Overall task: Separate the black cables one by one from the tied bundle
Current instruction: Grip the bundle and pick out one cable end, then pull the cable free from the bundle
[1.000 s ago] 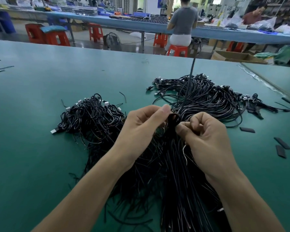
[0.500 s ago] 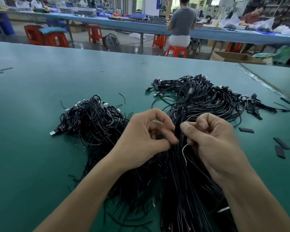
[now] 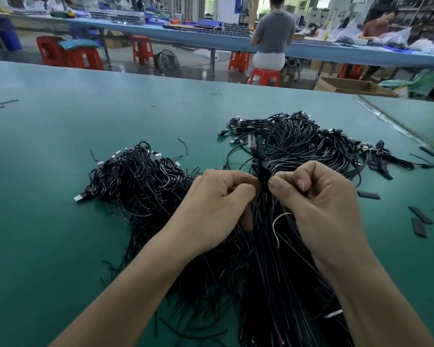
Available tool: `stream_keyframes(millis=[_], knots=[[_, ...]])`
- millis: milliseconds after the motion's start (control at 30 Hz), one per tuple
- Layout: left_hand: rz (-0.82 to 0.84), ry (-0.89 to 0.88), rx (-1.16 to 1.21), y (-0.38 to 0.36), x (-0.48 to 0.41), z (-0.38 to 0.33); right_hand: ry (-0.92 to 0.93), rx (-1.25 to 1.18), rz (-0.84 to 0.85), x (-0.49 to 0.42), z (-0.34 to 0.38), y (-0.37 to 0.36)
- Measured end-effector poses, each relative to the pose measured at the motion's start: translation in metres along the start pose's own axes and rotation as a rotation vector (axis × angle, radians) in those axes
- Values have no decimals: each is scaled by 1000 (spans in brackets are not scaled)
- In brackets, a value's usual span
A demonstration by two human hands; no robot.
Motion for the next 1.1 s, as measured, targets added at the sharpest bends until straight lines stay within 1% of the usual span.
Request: stream_keyframes(millis=[33,167,267,333,433,500,633,767,900,1000,1100], knots=[[0,21,48,0,0,1,26,9,10,0,1,-2],[92,135,449,-5,1,-1,92,-10,54,2,4,-10],[6,171,630,3,-1,2,106,49,125,5,4,-17],[-18,183,688,6,-3,4,116,122,148,7,2,-19],[-44,115,646,9,-5,5,82,224,150,8,-8,-21],[-67,44,577,13,-6,6,23,203,123,8,-16,-17],[-48,-71,451,15,-6,5,-80,46,33,5,-25,-8],[-96,-209,299,13,-2,-1,-234,-125,-51,5,-33,1],[-147,-332,150,7,3,-5,-357,-195,-149,4,-40,10],[-90,-392,108,-3,7,-7,-351,-202,-206,2,-38,16],[-26,-413,28,-11,10,-10,-368,-271,-245,2,-37,20]])
Point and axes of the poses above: each hand's wrist, its own x-axis away from the middle knuckle, its own y-axis out of the back of the hand, z = x × y, the point moved 5 cm from there along -x, towards the middle knuckle, and after that the axes turned 12 degrees about -x, right-handed, at the moved point
